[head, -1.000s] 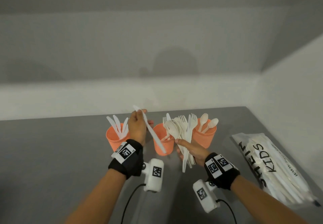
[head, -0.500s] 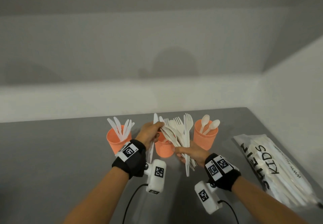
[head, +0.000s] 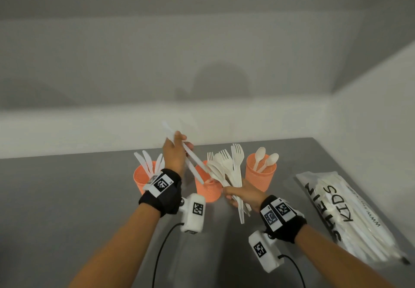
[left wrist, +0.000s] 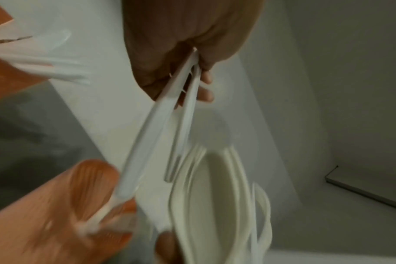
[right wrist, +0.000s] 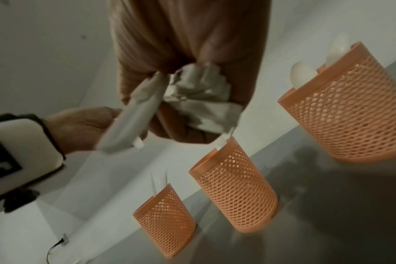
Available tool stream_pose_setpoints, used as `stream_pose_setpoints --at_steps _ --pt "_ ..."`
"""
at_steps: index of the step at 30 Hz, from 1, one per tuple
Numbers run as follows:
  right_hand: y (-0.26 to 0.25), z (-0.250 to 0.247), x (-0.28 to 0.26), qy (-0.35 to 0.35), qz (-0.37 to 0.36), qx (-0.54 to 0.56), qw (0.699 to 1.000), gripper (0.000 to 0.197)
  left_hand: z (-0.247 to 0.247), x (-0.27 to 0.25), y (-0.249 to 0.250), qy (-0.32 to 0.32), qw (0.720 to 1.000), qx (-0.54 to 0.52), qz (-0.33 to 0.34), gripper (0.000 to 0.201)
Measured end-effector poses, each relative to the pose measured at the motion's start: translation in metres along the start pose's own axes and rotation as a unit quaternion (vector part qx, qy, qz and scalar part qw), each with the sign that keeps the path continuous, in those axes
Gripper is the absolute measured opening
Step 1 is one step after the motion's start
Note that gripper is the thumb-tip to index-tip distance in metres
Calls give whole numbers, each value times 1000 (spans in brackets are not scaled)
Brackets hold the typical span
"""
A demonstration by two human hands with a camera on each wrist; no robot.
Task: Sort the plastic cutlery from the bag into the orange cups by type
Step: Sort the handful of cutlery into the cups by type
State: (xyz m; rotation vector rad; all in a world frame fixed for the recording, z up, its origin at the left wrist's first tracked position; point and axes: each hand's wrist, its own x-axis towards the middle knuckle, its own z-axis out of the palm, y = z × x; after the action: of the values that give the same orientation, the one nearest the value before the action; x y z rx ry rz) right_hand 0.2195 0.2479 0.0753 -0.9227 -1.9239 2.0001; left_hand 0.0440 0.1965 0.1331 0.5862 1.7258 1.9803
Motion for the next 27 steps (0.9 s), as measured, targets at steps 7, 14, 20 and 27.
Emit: stream_pose_setpoints --at_steps 7,14,20,27 --pt "4 1 8 50 0 2 999 18 9 -9 13 -108 981 157 44 10" --pt "1 7 12 25 -6 -31 999 22 33 -34 -11 -162 948 269 41 14" --pt "5 5 10 -11 -12 -69 997 21 40 -28 -10 -184 938 294 -13 25" --pt "7 3 10 -50 -18 -78 996 9 40 -28 -7 -198 947 214 -131 31"
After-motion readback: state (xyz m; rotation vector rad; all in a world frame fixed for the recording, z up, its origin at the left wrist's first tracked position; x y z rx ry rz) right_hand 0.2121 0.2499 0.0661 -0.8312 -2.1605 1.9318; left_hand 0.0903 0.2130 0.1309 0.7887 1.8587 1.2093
